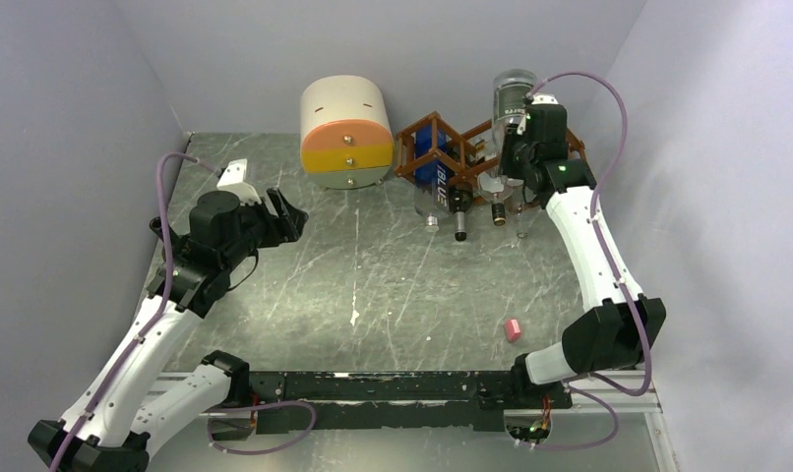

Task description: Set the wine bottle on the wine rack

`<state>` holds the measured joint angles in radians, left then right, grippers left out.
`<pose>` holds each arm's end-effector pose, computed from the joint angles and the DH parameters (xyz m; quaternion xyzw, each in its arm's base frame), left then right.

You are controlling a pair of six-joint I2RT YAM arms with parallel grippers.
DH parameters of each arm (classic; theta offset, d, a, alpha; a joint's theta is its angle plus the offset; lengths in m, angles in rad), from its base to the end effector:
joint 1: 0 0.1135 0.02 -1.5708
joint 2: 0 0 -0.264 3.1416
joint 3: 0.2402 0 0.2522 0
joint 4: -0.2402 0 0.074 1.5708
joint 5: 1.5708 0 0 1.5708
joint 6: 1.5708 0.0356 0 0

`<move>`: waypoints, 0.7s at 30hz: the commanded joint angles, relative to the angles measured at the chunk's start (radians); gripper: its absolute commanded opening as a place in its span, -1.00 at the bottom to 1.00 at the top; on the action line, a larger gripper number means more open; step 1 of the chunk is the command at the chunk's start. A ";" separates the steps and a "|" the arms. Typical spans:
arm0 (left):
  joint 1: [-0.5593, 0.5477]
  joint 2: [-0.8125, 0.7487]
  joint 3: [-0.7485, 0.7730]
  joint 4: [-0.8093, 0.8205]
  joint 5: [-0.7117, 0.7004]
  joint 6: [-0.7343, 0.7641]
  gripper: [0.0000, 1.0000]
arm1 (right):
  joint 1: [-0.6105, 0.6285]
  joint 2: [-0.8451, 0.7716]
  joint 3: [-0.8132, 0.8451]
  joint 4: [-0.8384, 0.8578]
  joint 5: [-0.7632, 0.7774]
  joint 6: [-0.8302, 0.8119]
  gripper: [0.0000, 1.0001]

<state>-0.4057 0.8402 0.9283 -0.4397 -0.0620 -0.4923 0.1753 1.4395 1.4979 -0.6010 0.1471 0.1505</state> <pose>0.1712 -0.0711 0.3537 -0.0532 0.8179 -0.2255 0.5266 0.3160 0.0507 0.3930 0.0254 0.8688 0.0164 0.4943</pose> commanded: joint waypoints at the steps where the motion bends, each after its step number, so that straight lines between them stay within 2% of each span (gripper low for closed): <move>1: -0.003 -0.022 -0.031 0.014 0.048 0.020 0.46 | -0.070 -0.029 0.101 0.133 -0.011 -0.048 -1.00; 8: -0.003 -0.024 -0.064 0.035 0.079 0.029 0.46 | -0.178 0.062 0.179 0.089 -0.103 -0.071 -1.00; 17: -0.002 -0.009 -0.106 0.060 0.105 0.029 0.46 | -0.240 0.253 0.449 -0.092 -0.169 -0.102 -1.00; 21: -0.002 -0.004 -0.104 0.059 0.104 0.030 0.46 | -0.251 0.317 0.513 -0.164 -0.226 -0.140 -1.00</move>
<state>-0.4057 0.8364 0.8303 -0.4160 0.0132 -0.4770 -0.0597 1.7557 1.8935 -0.8410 -0.0101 0.0650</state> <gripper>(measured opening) 0.731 0.391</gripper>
